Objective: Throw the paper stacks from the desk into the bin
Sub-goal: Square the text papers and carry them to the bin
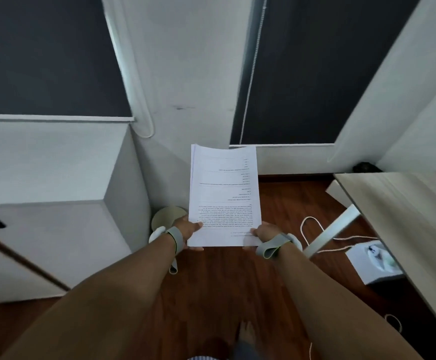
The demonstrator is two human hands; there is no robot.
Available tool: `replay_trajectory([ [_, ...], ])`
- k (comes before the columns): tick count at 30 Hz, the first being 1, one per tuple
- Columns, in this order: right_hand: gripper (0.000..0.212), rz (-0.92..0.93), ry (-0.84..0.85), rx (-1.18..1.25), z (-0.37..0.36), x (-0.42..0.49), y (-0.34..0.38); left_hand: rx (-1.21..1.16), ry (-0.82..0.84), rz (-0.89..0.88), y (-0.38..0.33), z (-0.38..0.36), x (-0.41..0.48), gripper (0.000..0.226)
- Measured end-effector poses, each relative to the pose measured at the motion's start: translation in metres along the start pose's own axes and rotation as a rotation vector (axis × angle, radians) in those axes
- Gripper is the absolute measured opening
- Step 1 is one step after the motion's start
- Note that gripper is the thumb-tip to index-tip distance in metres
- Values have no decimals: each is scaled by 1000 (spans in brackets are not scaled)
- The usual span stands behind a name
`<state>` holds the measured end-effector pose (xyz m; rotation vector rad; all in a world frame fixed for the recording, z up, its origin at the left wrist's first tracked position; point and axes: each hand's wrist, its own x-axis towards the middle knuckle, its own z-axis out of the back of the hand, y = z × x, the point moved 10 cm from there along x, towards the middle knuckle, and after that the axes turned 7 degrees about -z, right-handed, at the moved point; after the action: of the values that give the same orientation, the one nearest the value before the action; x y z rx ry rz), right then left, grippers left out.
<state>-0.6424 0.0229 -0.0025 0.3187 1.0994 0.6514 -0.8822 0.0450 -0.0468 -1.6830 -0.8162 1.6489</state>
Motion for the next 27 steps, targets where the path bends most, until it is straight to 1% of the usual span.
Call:
replay_trajectory([
  [1,45,10,31,41,-12,4,9,-21,-24,7,1,13,2,37],
  [4,46,16,107,79,-38,15,32,-62,-60,22,-1,38,10,43],
  [5,45,9,117,100,-42,17,35,-58,-57,25,0,41,12,44],
  [8,43,-50,216,159,-68,43,62,-107,-138,36,-7,62,29,46],
  [11,42,-62,284,94,-86,75,98,-170,-220,68,-11,78,59,49],
  [13,42,-97,316,109,-94,88,107,-180,-258,75,-13,84,67,49],
  [14,42,-104,332,136,-98,92,111,-142,-267,64,-15,88,71,49],
  [16,41,-119,374,102,-105,113,124,-139,-319,76,-20,91,90,48],
  [17,40,-118,378,81,-107,125,131,-174,-343,95,-20,91,97,48],
  [23,35,-148,444,95,-124,172,157,-280,-455,169,-20,92,125,48],
  [27,35,-150,509,37,-136,194,168,-312,-514,194,-15,96,145,45],
])
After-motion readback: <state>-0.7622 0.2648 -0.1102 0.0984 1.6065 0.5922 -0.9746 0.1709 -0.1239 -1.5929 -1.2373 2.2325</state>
